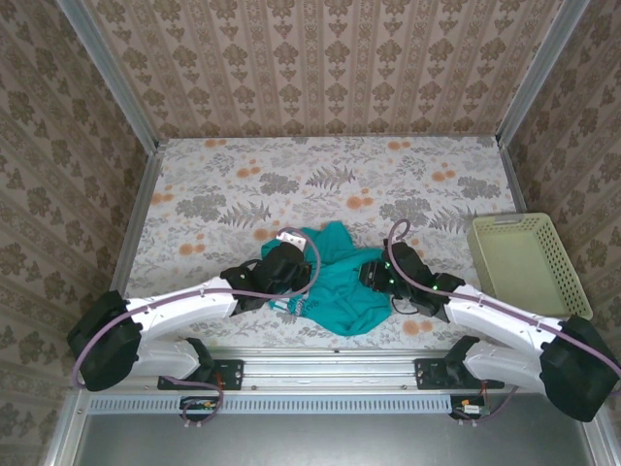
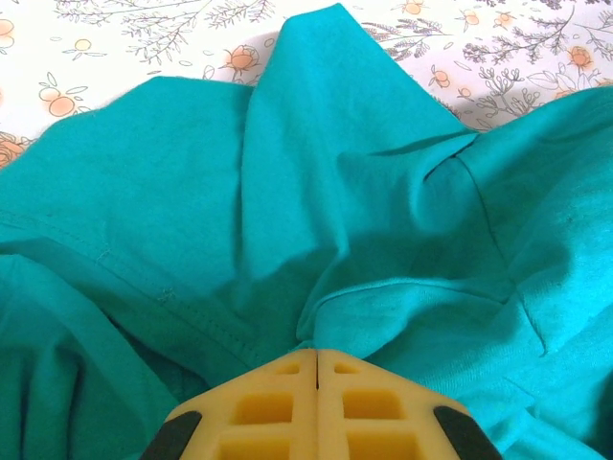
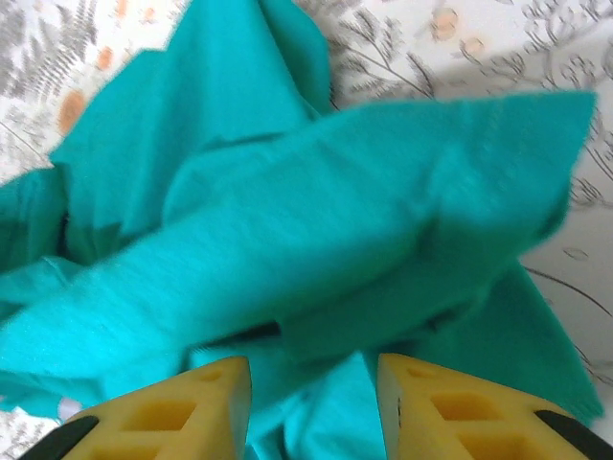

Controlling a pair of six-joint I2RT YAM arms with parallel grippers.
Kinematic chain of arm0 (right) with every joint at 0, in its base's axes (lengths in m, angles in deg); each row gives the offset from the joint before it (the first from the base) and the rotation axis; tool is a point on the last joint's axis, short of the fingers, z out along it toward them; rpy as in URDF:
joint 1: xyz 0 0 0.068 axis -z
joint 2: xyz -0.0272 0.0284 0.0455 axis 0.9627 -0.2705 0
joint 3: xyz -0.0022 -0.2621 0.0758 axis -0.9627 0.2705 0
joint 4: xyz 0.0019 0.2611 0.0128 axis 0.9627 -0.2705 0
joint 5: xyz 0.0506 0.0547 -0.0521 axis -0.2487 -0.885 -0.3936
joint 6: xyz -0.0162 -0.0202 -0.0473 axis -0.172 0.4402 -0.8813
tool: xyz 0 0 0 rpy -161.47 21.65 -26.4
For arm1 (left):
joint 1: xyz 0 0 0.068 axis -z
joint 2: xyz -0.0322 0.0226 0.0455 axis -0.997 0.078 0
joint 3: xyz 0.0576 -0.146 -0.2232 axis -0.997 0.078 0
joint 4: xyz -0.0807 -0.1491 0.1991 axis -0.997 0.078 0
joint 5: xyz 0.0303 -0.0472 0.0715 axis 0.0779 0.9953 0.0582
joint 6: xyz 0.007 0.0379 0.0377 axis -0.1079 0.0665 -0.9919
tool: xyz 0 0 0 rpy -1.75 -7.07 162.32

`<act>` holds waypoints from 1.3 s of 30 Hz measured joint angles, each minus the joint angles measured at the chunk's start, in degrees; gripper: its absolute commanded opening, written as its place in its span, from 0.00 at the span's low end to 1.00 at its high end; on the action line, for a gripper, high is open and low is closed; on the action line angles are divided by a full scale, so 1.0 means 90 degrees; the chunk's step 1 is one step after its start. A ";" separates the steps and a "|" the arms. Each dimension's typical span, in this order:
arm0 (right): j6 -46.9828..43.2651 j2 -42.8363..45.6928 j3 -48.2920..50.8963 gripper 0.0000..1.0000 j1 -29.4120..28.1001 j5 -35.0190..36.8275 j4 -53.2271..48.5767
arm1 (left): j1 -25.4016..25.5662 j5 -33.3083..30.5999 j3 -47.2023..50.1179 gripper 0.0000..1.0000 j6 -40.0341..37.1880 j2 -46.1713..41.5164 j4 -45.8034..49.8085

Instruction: Fold the inside-out t-shirt

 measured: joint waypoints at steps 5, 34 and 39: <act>-0.0024 -0.0272 -0.0053 0.43 0.0000 0.0180 0.0260 | 0.0000 0.0046 0.0000 0.00 0.0000 0.0002 -0.0002; -0.0532 0.0612 -0.1005 0.00 -0.0002 0.0488 -0.1137 | -0.0070 -0.0168 -0.0143 0.00 -0.0002 0.0131 0.0141; -0.0546 0.1460 -0.1311 0.00 0.0000 0.0243 -0.1965 | -0.0136 -0.0355 -0.0333 0.00 -0.0041 0.0211 0.0211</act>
